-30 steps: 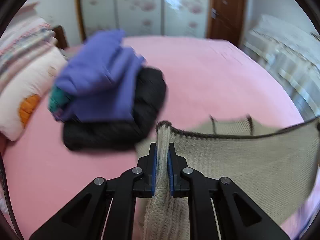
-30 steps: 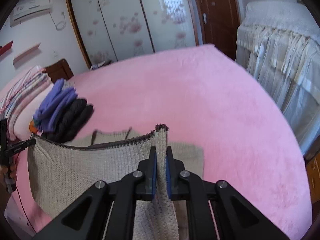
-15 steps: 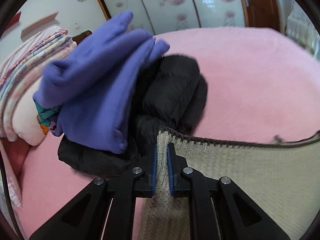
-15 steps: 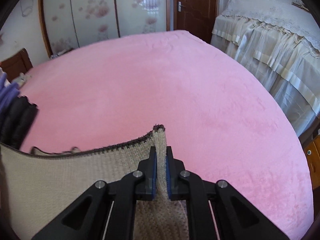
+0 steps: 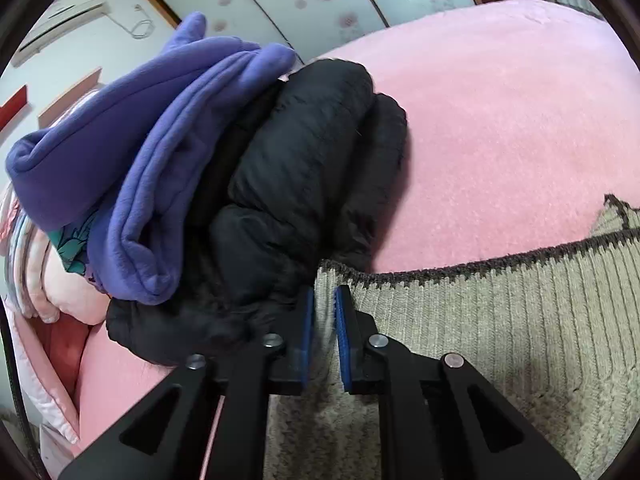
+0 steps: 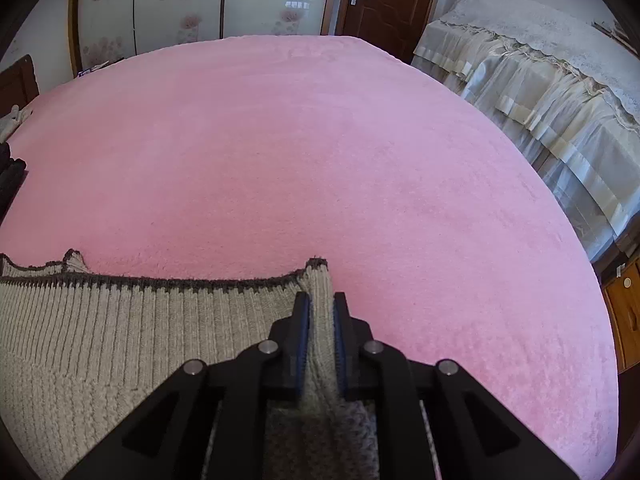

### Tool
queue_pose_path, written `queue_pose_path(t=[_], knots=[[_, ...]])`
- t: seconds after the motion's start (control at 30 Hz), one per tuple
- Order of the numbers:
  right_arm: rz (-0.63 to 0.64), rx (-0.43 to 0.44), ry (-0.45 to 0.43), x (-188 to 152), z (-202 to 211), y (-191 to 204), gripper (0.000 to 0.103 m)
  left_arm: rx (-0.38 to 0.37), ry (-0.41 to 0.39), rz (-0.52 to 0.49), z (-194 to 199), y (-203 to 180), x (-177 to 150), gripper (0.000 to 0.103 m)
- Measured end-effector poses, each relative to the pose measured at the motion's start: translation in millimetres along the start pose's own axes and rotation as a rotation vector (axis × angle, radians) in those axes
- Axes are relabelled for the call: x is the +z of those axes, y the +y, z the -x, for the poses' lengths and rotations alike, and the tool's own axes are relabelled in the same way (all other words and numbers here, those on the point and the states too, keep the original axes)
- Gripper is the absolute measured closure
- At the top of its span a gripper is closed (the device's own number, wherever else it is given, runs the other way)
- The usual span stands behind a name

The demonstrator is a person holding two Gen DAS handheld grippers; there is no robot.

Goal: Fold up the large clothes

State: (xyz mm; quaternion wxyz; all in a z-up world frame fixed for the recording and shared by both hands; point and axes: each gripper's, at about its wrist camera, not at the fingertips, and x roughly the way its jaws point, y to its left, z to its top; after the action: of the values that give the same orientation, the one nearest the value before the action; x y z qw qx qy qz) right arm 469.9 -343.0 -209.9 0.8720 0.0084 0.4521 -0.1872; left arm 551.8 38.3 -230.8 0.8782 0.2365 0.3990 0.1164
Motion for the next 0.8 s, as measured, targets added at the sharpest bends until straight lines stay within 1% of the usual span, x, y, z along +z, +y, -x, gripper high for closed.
queue_pose_path(t=[0.03,0.07,0.1,0.13,0.17,0.2,0.23,0.27,0.3,0.37,0.47,0.53,0.6,0.63,0.7,0.73,0.77,0.8], knots=[[-0.004,0.007,0.004,0.0,2.0,-0.1,0.086,-0.013,0.006,-0.002,1.1,-0.5,0.9,0.083],[-0.01,0.012,0.009,0.5,5.7,-2.6,0.085,-0.027,0.009,0.004,2.7,0.7,2.4,0.08],[-0.018,0.024,0.011,0.8,9.7,-4.3,0.085,-0.048,0.008,0.012,6.1,2.7,3.3,0.076],[-0.034,0.043,0.009,1.5,16.4,-7.2,0.085,-0.08,0.004,0.022,13.4,5.4,3.5,0.068],[-0.045,0.053,0.002,2.0,23.4,-7.7,0.085,-0.098,-0.001,0.029,20.6,9.7,2.9,0.062],[-0.059,0.071,-0.015,2.7,35.9,-10.1,0.085,-0.124,-0.015,0.038,32.7,12.8,2.5,0.053],[-0.072,0.097,-0.035,3.7,49.7,-13.0,0.085,-0.143,-0.035,0.053,47.6,16.9,1.4,0.048],[-0.08,0.12,-0.046,5.0,59.2,-15.6,0.085,-0.151,-0.05,0.061,59.2,19.6,0.2,0.045],[-0.091,0.151,-0.062,4.9,74.8,-17.5,0.085,-0.157,-0.07,0.066,75.8,22.6,-1.4,0.039],[-0.093,0.188,-0.088,1.2,103.7,-15.8,0.085,-0.157,-0.1,0.066,112.4,28.2,-8.0,0.038],[-0.052,0.217,-0.117,-14.9,149.0,0.1,0.085,-0.215,-0.137,0.097,163.5,36.5,-23.3,0.037],[-0.015,0.244,-0.124,-33.5,172.6,18.7,0.085,-0.252,-0.157,0.151,196.7,38.4,-40.5,0.033],[0.033,0.275,-0.141,-60.0,195.6,43.2,0.085,-0.291,-0.156,0.198,211.7,46.2,-54.0,0.031],[0.056,0.284,-0.147,-73.8,203.9,54.7,0.085,-0.308,-0.142,0.235,220.3,43.7,-67.7,0.031],[0.102,0.316,-0.14,-103.7,213.3,79.1,0.085,-0.323,-0.113,0.276,224.5,40.1,-92.0,0.031],[0.138,0.333,-0.13,-121.7,213.5,92.5,0.085,-0.32,-0.094,0.286,226.4,32.8,-107.2,0.031],[0.161,0.336,-0.12,-133.2,212.5,100.5,0.085,-0.309,-0.088,0.283,231.0,35.7,-115.9,0.031],[0.197,0.328,-0.094,-148.3,207.2,110.1,0.085,-0.284,-0.079,0.264,229.8,30.3,-127.6,0.031]])
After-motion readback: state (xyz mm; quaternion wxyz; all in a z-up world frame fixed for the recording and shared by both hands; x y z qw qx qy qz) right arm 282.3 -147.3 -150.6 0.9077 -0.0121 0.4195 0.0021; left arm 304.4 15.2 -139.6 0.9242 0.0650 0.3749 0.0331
